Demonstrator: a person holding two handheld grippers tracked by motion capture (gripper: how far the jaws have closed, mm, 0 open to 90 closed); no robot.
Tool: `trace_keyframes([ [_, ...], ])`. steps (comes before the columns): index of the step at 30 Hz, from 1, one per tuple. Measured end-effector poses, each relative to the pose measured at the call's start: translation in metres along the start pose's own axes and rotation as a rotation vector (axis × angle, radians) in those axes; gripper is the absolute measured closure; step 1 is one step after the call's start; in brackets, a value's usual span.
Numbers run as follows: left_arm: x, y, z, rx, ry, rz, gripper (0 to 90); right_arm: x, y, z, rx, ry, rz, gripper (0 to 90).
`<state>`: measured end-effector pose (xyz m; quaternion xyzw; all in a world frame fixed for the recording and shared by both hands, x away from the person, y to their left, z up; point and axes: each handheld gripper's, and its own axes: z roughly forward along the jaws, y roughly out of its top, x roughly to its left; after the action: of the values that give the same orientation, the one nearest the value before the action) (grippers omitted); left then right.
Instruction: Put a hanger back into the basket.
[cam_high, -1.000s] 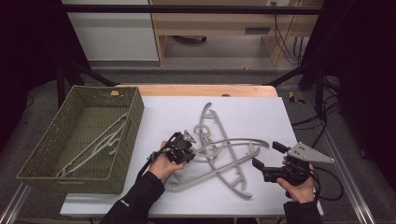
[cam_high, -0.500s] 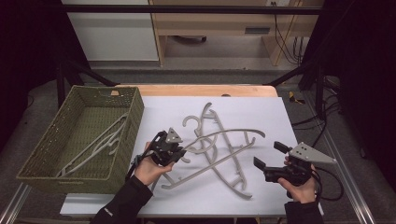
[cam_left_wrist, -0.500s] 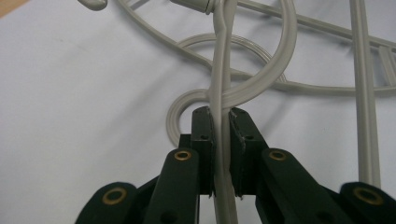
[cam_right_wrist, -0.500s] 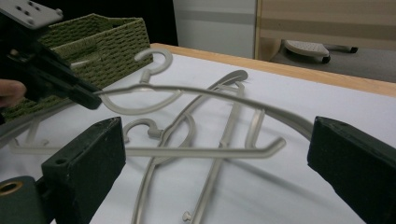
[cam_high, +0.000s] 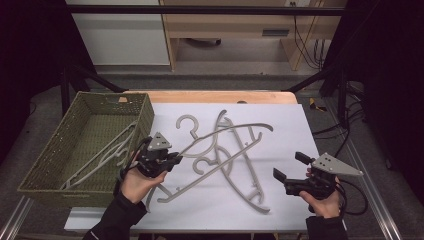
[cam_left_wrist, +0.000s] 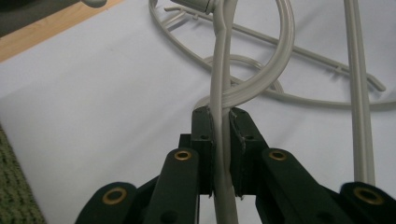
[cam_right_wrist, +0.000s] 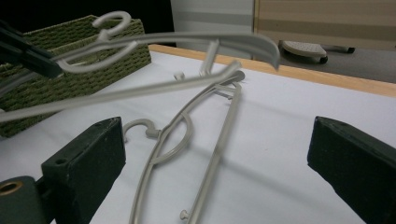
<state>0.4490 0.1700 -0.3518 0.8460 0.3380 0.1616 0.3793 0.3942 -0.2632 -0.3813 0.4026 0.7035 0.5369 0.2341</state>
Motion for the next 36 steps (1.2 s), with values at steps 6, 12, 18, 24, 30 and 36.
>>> trace_keyframes([
  [6,0.007,0.003,-0.022,-0.045,0.019,-0.007,81.5,-0.001,-0.001,0.0,0.003,0.002,0.001,4.4],
  [12,0.019,0.006,-0.037,-0.073,0.038,-0.02,81.5,0.0,-0.001,0.002,0.009,0.001,0.005,4.4],
  [18,0.034,0.012,-0.054,-0.074,0.078,-0.02,81.5,0.0,-0.001,0.003,0.012,-0.001,0.004,4.4],
  [24,0.054,0.023,-0.074,-0.058,0.119,0.006,81.5,0.0,-0.001,0.001,0.006,-0.002,0.002,4.2],
  [30,0.076,0.027,-0.092,-0.092,0.128,-0.04,81.6,0.0,-0.001,0.002,0.01,-0.006,0.003,3.6],
  [36,0.101,0.025,-0.106,-0.062,0.2,-0.04,81.5,-0.001,-0.001,0.002,0.009,-0.009,0.002,3.5],
])
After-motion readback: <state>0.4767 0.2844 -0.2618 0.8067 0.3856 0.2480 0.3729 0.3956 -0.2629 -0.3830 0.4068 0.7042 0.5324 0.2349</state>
